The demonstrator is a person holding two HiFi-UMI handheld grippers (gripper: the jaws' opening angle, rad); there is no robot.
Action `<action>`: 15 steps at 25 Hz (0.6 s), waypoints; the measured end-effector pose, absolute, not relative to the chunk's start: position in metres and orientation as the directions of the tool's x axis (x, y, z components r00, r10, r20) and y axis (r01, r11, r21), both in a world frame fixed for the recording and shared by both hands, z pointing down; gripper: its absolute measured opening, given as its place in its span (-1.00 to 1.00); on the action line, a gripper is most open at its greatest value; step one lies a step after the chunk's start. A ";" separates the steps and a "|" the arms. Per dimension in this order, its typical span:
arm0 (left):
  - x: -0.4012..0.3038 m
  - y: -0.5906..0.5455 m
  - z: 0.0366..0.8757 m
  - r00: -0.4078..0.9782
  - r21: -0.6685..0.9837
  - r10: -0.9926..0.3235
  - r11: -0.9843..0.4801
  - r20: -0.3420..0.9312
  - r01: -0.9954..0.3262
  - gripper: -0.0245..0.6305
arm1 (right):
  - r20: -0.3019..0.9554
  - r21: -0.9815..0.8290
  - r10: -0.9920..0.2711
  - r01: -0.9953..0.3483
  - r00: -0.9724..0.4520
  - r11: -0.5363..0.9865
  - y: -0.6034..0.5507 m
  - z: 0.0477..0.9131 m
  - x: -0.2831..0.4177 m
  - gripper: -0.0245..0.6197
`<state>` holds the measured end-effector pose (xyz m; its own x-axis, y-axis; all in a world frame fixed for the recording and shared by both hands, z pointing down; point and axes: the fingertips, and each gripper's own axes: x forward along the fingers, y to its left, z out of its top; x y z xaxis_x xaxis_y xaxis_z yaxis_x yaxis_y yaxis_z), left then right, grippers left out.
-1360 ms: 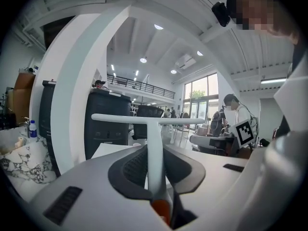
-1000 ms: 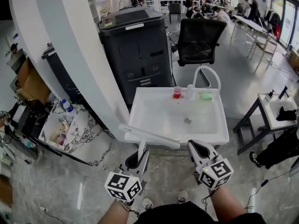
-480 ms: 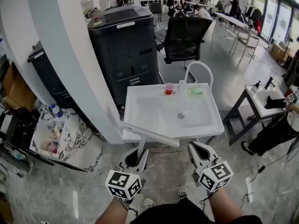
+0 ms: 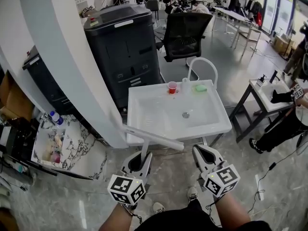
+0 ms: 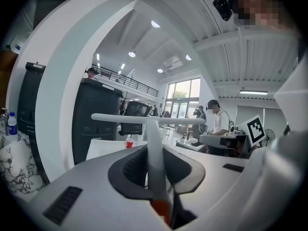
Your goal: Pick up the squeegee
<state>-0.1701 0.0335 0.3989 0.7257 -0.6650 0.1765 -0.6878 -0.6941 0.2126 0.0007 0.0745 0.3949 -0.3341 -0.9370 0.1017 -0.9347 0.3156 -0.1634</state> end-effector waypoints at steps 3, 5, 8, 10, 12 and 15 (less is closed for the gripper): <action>-0.172 0.032 0.397 0.728 0.215 -0.663 -0.696 0.176 -0.685 -0.70 | 0.104 -0.163 -0.937 -0.935 -0.333 0.314 0.073 0.394 -0.001 -0.87; -0.173 0.031 0.397 0.729 0.214 -0.662 -0.697 0.176 -0.685 -0.70 | 0.104 -0.164 -0.937 -0.935 -0.333 0.314 0.072 0.394 -0.002 -0.87; -0.173 0.031 0.398 0.727 0.209 -0.663 -0.696 0.178 -0.687 -0.70 | 0.105 -0.162 -0.936 -0.934 -0.336 0.317 0.072 0.396 -0.002 -0.87; -0.174 0.031 0.399 0.726 0.208 -0.665 -0.695 0.178 -0.688 -0.70 | 0.105 -0.161 -0.936 -0.934 -0.337 0.318 0.071 0.397 -0.003 -0.87; -0.174 0.032 0.400 0.726 0.208 -0.664 -0.696 0.177 -0.687 -0.70 | 0.105 -0.158 -0.936 -0.934 -0.337 0.319 0.072 0.397 -0.003 -0.87; -0.175 0.032 0.399 0.728 0.208 -0.662 -0.698 0.177 -0.686 -0.70 | 0.105 -0.156 -0.935 -0.934 -0.340 0.322 0.071 0.396 -0.004 -0.87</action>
<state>-0.1746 0.0320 0.3995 0.7278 -0.6624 0.1774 -0.6856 -0.6976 0.2082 -0.0043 0.0712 0.3959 -0.3397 -0.9347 0.1047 -0.9339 0.3220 -0.1555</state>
